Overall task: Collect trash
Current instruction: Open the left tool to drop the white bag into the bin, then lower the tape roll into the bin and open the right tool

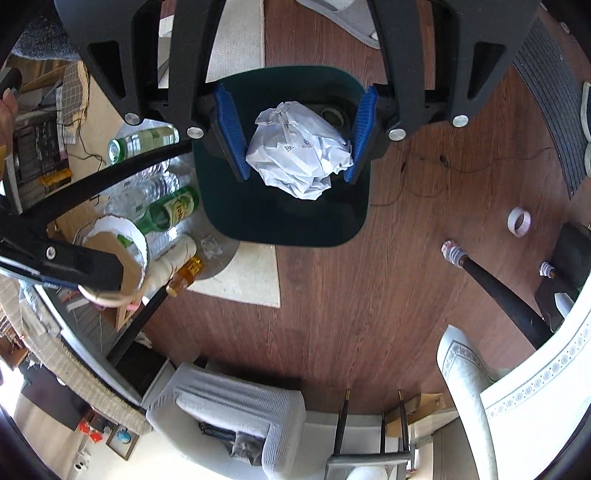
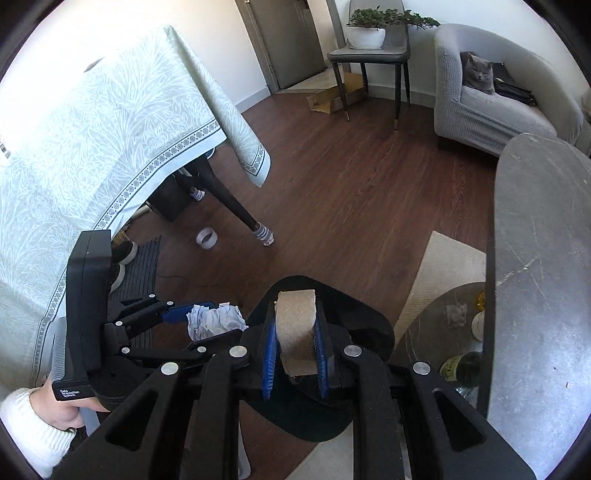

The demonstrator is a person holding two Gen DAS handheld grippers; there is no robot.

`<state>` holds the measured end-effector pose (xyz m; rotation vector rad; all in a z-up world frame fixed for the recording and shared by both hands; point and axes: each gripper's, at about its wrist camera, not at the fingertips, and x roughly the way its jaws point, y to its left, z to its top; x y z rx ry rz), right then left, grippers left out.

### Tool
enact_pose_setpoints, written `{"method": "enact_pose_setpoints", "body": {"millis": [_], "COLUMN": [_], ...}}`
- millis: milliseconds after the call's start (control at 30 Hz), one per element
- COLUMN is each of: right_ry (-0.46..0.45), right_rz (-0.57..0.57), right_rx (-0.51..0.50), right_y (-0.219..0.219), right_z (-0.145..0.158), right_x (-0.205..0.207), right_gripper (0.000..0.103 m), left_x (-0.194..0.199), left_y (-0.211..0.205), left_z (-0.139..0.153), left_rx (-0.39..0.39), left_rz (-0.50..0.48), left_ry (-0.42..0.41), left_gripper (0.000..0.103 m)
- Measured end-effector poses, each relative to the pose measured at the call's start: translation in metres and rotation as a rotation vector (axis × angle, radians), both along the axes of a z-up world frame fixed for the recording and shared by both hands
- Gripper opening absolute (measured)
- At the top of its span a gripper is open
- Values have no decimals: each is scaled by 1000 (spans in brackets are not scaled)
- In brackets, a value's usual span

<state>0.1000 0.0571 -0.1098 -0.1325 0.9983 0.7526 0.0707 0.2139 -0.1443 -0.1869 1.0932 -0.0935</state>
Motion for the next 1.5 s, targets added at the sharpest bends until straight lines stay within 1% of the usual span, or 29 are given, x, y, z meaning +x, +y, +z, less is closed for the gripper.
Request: {"method": "enact_pose_setpoints", "body": {"millis": [100,200,267,300,500,600,700,833,933,1033,1267,1500], "right_ry": [4,6,12,16,36,52,64,84,103,119,142,159], "right_rz": [12,19,24,26,45,50,49,47,51,59,65,77], "right_rx": [-9,-22,-31,-33,-77,-103,-118,-135,-150,-168,-208,-243], "right_y": [7,11,17,18,33,39,40,41,44,46,49,54], "right_z": [-3,-5,-8,-9,-24,-35,-42,-54,-65,-75,-94,-113], "right_x": [1,1,2,2,4,6,6,8,9,9,8,9], "right_gripper": [18,18,18,18,18,17,18,18,18,18,18,18], "left_x": [0,-1,-2,-2,-5,-8,-13,-18,-22,-25,-24,-30], "left_y": [1,0,0,0,9,13,19,24,26,26,20,14], "left_z": [-10,-18,-18,-17,-4,8,26,51,70,85,107,130], "left_rx": [-7,-1,2,6,-8,-20,-19,-22,-24,-24,-25,-43], "left_rz": [-14,-30,-31,-29,-5,10,27,52,64,71,69,68], "left_ry": [39,56,58,56,23,-10,-63,-132,-183,-220,-257,-308], "left_gripper": [56,59,68,69,70,70,69,63,57,53,38,29]}}
